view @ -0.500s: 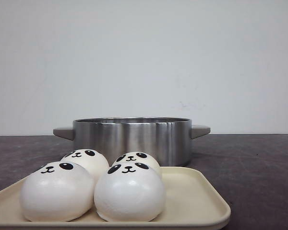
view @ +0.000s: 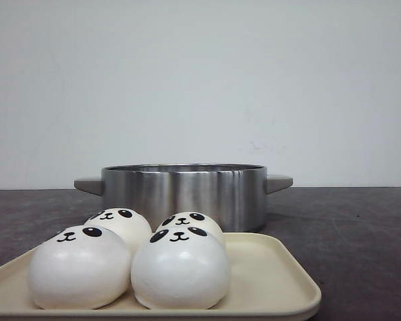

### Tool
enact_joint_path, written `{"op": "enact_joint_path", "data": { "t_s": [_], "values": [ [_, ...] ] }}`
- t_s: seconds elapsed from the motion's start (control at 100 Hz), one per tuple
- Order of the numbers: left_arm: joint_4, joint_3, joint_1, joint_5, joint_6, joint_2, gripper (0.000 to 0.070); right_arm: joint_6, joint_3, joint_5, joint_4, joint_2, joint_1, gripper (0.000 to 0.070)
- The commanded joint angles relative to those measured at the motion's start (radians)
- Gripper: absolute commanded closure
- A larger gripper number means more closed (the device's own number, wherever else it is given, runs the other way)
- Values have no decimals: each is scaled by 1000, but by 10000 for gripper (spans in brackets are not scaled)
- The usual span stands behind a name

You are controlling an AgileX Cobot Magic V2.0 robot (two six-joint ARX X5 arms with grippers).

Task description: Steam buns

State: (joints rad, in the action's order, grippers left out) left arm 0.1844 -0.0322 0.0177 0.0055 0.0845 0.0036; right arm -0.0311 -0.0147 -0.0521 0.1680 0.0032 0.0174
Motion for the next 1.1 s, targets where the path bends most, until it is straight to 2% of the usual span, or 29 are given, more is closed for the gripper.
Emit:
{"op": "enact_joint_path", "data": {
  "t_s": [0.0,0.63,0.78,0.85,0.94,1.02,1.09],
  "values": [
    [4,18,3,4,-9,0,700,-11,2,0,-10,0,-3,686],
    [4,18,3,4,-9,0,700,-11,2,0,-13,0,-3,686],
    [3,18,3,4,-9,0,700,13,2,-5,-40,0,-1,686],
    [2,18,3,4,-8,0,700,63,2,-7,-76,0,0,686],
    [2,18,3,6,2,-1,700,183,2,-44,-161,0,0,686],
    [2,14,3,22,85,0,700,294,2,-93,-249,0,0,687],
    [6,0,3,54,211,0,700,375,2,-137,-308,0,0,693]
  ]
}}
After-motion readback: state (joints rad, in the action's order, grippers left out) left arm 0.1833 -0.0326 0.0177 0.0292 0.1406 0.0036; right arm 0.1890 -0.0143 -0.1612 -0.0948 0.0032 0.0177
